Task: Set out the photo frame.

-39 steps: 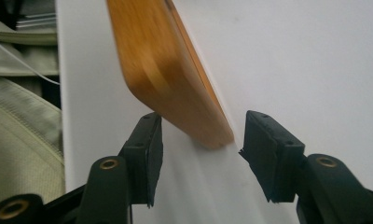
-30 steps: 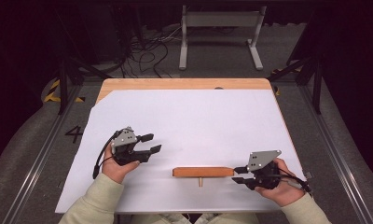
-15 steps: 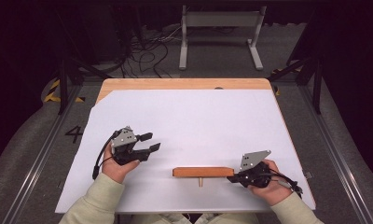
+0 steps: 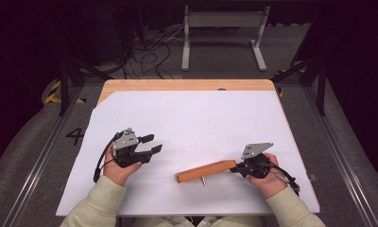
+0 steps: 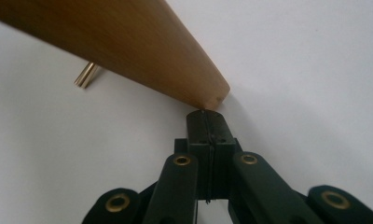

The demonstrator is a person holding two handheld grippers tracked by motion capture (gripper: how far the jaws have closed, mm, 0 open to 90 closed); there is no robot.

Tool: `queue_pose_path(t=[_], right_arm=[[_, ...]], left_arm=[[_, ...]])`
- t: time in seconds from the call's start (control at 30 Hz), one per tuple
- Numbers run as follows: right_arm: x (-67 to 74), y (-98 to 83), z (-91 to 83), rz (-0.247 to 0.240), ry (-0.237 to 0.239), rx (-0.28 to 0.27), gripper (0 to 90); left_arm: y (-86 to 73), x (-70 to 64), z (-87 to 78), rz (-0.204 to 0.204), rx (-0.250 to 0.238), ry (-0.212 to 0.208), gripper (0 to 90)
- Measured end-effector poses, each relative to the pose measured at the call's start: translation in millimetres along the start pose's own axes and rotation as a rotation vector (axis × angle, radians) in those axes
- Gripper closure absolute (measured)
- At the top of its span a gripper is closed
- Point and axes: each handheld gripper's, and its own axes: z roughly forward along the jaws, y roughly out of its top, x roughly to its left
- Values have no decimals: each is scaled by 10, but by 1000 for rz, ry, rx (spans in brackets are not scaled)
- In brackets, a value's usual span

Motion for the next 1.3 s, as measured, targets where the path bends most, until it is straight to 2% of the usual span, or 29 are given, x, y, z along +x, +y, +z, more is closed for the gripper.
queue_pose_path(t=[0.23, 0.5, 0.67, 0.83, 0.93, 1.3], right_arm=[[-110, 132, 110, 28, -5, -32, 900], [-238, 320, 346, 76, 26, -64, 900], [-277, 475, 483, 75, 42, -72, 900], [-318, 590, 640, 100, 66, -73, 900], [-338, 683, 737, 104, 84, -83, 900], [-368, 963, 998, 81, 124, -57, 900]], left_arm=[[-7, -1, -14, -4, 0, 0, 476], [-34, 9, -42, -10, -2, 7, 476], [-37, 8, -46, -10, -2, 6, 476], [-40, 15, -42, -8, 1, 6, 476], [-40, 14, -42, -7, 0, 5, 475], [-50, 21, -51, -12, 0, 5, 475]])
